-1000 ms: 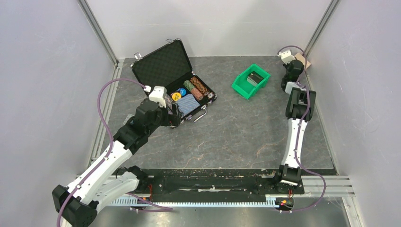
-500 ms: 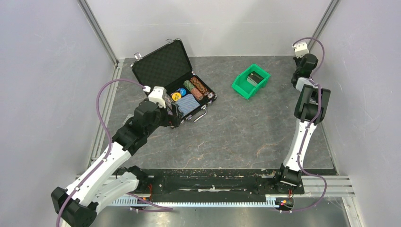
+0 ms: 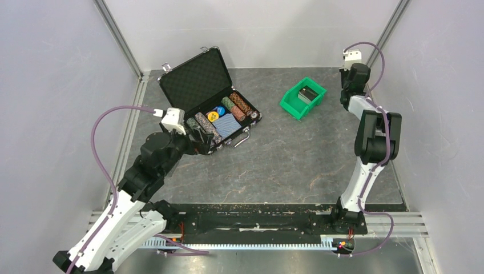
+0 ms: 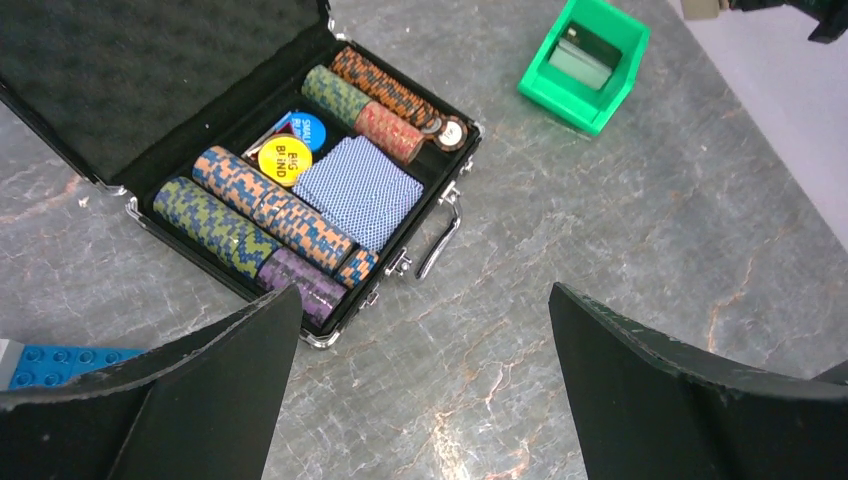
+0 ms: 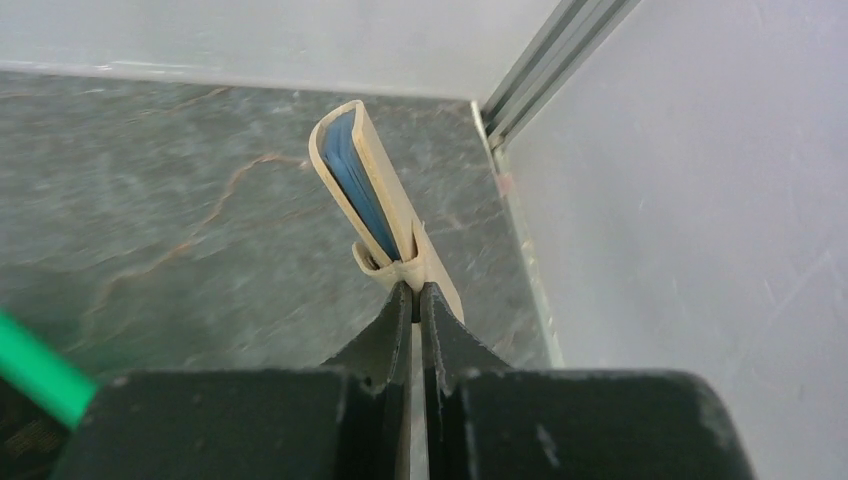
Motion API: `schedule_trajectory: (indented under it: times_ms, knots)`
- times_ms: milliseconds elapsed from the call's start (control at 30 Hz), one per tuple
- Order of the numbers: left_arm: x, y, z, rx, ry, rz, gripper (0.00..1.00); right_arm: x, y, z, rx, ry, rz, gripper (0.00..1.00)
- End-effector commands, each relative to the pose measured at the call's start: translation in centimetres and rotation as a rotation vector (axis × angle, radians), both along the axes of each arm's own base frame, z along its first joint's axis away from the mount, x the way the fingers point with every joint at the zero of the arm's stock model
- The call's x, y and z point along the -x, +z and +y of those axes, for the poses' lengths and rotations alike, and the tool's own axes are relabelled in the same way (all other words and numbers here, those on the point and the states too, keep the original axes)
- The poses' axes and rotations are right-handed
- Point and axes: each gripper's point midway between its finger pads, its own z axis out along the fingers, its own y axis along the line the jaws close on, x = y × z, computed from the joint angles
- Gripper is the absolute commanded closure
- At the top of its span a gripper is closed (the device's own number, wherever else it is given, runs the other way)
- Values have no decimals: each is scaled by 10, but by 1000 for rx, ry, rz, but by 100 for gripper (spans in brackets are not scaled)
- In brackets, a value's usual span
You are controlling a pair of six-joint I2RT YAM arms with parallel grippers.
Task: Take the credit cards out of the card holder
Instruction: Pick up the card holder from the corner of the board, then place the card holder at the center of the board.
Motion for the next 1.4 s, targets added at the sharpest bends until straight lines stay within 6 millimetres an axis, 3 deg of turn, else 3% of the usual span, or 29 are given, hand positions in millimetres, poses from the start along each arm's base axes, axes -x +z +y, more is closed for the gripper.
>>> schedule_trajectory:
  times_ms: [0, 233, 367, 433, 567, 700, 833, 967, 1133, 1267, 1367]
  knots:
    - [1, 21, 7, 27, 27, -75, 0, 43, 44, 11, -133, -132, -32, 100]
    - [7, 29, 13, 47, 43, -87, 0, 146, -4, 42, -206, -227, 187, 100]
    - [7, 22, 10, 43, 31, -69, 0, 183, -21, 78, -243, -179, 264, 100]
    - [5, 20, 9, 25, 34, -57, 0, 197, -34, 114, -237, -100, 350, 100]
    - [1, 17, 13, -6, 57, -45, 0, 236, -60, 167, -279, 13, 474, 100]
    - [1, 16, 16, -8, 69, -46, 0, 273, -71, 228, -367, 205, 501, 100]
    - [0, 15, 18, -16, 83, -46, 0, 315, -70, 299, -523, 466, 549, 100]
    - [-1, 14, 19, -13, 89, -43, 0, 354, -51, 347, -702, 645, 529, 100]
    - [0, 11, 17, -6, 86, -30, 0, 382, -30, 375, -924, 767, 484, 100]
    - [-1, 7, 14, -29, 69, -15, 0, 396, -52, 374, -1019, 743, 507, 100]
    - [3, 6, 12, -72, 37, 43, 0, 399, -76, 364, -974, 701, 532, 100]
